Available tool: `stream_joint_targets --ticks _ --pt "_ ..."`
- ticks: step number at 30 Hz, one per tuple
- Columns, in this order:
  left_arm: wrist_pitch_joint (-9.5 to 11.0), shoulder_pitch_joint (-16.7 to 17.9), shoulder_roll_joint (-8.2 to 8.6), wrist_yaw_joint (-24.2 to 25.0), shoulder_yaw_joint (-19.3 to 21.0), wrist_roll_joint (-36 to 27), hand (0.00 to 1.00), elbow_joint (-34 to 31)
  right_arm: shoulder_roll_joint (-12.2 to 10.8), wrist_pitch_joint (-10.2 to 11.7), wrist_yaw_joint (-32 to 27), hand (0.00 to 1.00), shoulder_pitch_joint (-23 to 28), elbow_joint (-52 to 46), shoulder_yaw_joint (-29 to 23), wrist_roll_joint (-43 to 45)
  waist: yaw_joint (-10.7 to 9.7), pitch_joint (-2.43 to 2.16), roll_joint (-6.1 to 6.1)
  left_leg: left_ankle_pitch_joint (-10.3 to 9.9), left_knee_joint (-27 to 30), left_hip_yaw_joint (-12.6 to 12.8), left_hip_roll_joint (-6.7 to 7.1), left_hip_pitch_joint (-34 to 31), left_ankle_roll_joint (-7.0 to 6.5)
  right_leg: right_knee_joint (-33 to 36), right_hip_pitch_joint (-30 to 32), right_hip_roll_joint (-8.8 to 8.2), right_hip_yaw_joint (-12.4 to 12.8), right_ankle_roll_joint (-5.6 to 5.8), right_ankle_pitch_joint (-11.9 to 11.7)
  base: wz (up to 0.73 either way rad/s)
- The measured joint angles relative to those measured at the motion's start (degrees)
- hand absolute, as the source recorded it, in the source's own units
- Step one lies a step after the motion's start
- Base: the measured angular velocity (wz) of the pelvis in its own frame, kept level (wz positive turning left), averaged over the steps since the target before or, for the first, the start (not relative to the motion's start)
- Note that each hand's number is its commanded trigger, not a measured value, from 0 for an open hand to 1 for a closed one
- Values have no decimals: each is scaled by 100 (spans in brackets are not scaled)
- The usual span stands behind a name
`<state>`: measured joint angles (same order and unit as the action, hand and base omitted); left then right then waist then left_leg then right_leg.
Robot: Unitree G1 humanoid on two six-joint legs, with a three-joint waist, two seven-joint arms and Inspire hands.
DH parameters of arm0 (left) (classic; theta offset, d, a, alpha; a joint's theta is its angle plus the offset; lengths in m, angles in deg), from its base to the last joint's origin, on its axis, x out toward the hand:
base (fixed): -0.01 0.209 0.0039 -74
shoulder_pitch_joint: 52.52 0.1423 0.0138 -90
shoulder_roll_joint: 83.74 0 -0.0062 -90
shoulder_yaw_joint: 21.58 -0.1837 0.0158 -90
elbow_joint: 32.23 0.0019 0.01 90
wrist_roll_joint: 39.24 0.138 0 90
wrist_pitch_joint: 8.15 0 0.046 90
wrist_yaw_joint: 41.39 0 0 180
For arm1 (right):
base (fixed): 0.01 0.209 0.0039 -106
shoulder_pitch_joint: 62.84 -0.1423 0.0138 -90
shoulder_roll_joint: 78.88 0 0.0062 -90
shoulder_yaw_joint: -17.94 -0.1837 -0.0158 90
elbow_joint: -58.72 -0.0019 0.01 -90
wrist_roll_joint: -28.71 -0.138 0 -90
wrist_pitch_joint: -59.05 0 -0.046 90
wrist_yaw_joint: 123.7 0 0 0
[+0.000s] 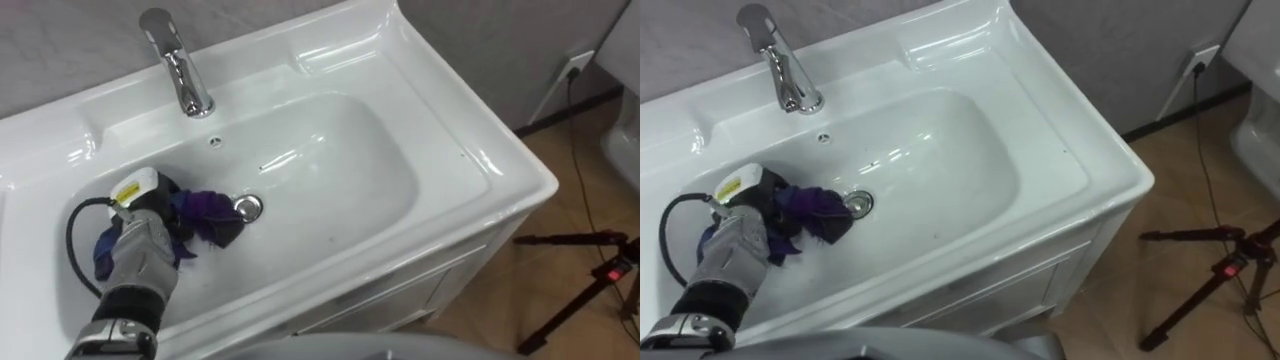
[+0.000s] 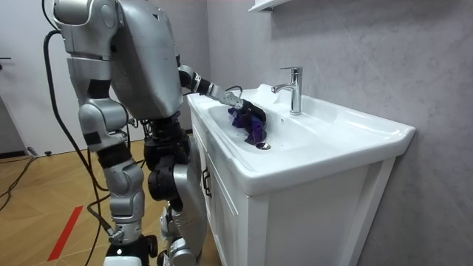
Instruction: Wipe basin
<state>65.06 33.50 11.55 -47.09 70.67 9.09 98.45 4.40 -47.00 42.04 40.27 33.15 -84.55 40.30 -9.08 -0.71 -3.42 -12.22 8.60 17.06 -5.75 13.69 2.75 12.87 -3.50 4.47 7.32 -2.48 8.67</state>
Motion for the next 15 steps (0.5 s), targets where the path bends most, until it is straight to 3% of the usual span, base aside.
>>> stream_joint_targets --ticks 2,5,15 --pt "89 93 -1 -175 24 -73 100 2 37 -15 8 0 52 -7 -17 -6 16 -10 -2 0 0 1 -14 0 1 -9 10 15 13 -14 -18 -9" --pt "235 258 -1 -509 124 -165 100 67 52 -19 8 0 171 -84 -126 -2 20 -70 -7 2 -2 -4 -56 3 26 -17 17 61 42 -55 -44 -7" --pt "429 259 -1 -871 330 -270 100 389 41 -12 22 0 159 -87 -294 1 36 -78 -11 43 -10 -18 -121 16 96 -12 10 90 12 -112 -65 0"
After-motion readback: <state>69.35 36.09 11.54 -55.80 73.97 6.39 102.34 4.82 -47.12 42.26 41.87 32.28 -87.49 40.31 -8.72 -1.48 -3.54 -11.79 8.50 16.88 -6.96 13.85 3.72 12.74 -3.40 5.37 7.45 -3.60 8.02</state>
